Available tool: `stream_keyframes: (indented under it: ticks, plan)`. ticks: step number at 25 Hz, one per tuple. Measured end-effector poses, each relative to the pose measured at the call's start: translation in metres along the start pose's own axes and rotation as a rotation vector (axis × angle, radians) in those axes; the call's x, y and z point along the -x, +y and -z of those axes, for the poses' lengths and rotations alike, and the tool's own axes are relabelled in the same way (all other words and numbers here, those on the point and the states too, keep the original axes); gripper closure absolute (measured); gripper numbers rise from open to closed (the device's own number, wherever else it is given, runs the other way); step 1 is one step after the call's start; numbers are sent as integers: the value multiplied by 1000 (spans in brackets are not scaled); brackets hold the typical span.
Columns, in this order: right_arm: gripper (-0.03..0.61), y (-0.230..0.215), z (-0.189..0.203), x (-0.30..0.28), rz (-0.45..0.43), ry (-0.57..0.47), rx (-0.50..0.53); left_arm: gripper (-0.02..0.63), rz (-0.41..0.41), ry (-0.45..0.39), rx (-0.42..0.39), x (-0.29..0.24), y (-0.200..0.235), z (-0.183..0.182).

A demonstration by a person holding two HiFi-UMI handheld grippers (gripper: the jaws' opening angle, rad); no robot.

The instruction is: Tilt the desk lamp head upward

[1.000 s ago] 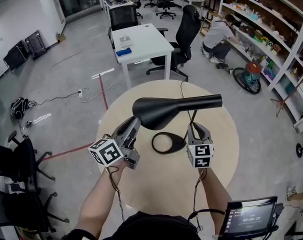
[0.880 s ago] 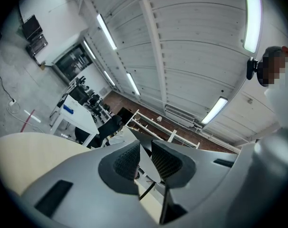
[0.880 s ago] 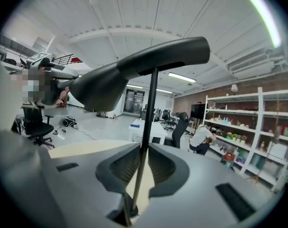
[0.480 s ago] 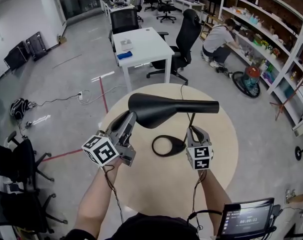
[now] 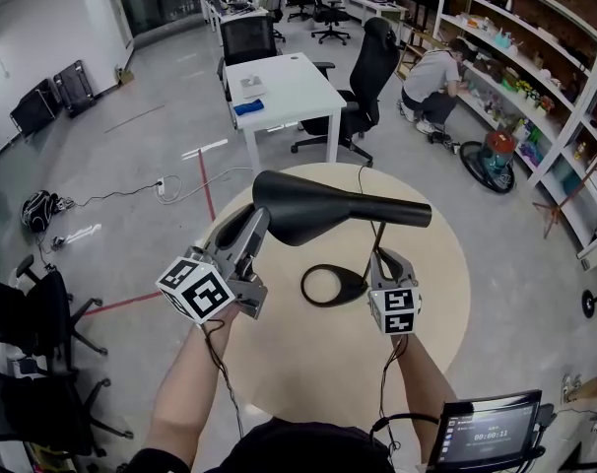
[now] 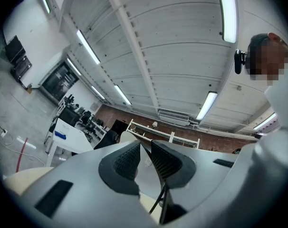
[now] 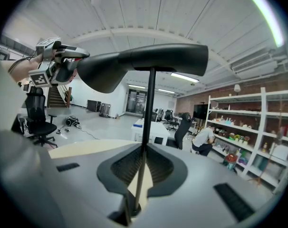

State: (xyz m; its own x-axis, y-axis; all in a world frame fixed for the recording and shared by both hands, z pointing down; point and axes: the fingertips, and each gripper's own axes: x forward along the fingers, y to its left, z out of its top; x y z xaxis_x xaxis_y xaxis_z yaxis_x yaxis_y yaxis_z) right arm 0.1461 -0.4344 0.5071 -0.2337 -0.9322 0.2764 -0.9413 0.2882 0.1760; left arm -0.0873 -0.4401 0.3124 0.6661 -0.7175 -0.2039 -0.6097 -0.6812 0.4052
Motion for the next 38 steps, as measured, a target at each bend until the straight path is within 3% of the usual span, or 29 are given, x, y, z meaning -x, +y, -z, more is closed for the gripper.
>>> stream_keyframes:
  ticks: [5, 8, 10, 17, 29, 35, 38]
  plan:
    - [575, 1, 7, 0, -16, 26, 10, 534, 31, -11, -52, -11, -15, -15]
    - [575, 19, 20, -4, -72, 67, 85, 534, 54, 13, -88, -22, -28, -20]
    - [575, 27, 24, -7, -65, 63, 117, 534, 71, 21, -96, -26, -32, -20]
    - [575, -16, 12, 6, 57, -4, -23, 534, 42, 11, -61, -21, -22, -20]
    - [489, -5, -7, 11, -27, -103, -77, 534, 33, 1, -38, -16, -16, -28]
    - [489, -1, -21, -4, 11, -112, -14, 537, 31, 7, -50, -14, -15, -30]
    - [523, 1, -20, -4, 17, -113, -29, 537, 41, 2, -63, -15, -20, -34]
